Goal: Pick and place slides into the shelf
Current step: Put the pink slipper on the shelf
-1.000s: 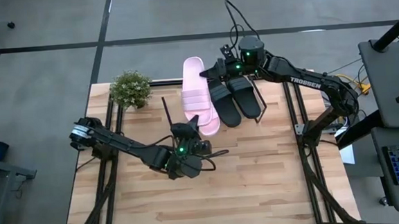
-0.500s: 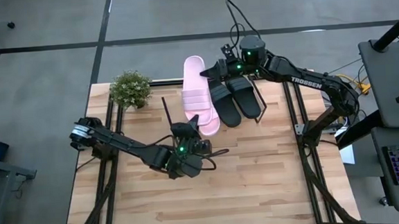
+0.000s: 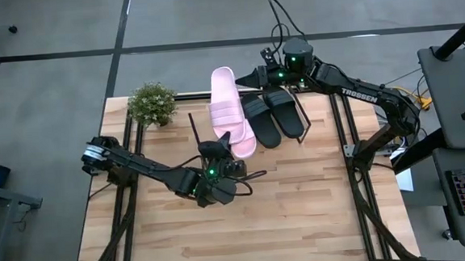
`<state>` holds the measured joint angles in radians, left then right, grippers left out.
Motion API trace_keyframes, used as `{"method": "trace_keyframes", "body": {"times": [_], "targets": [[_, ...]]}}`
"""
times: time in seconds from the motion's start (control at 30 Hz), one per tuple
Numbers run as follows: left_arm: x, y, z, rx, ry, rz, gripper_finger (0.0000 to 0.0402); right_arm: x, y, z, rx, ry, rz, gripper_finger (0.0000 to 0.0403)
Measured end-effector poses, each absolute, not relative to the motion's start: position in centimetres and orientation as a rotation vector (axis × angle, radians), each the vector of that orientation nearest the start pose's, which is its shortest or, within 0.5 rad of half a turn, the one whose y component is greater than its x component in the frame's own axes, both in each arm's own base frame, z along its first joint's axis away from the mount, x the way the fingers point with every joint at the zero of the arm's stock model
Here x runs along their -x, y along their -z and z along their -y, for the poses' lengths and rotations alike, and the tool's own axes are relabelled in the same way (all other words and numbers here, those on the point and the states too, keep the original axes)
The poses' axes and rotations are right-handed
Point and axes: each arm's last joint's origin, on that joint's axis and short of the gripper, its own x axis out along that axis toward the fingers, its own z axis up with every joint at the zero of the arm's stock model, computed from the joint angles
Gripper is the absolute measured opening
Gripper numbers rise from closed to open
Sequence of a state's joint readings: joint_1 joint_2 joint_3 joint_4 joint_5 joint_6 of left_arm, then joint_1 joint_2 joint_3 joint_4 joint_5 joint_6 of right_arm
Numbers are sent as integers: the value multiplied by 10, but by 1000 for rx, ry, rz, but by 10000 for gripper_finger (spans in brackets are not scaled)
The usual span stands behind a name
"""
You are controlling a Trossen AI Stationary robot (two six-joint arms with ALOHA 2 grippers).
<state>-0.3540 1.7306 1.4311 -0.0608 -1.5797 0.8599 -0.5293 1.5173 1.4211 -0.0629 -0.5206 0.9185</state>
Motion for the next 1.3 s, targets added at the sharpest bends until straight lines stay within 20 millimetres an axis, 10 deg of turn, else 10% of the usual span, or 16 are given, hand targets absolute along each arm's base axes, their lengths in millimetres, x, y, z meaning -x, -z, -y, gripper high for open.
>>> {"method": "trace_keyframes", "body": {"times": [0.57, 1.3], "targets": [[-366, -330, 112, -997, -1062, -682, 20, -253, -443, 168, -862, 67, 7, 130], [-405, -262, 162, -1074, -975, -676, 19, -224, -453, 146, -832, 88, -47, 130]]}}
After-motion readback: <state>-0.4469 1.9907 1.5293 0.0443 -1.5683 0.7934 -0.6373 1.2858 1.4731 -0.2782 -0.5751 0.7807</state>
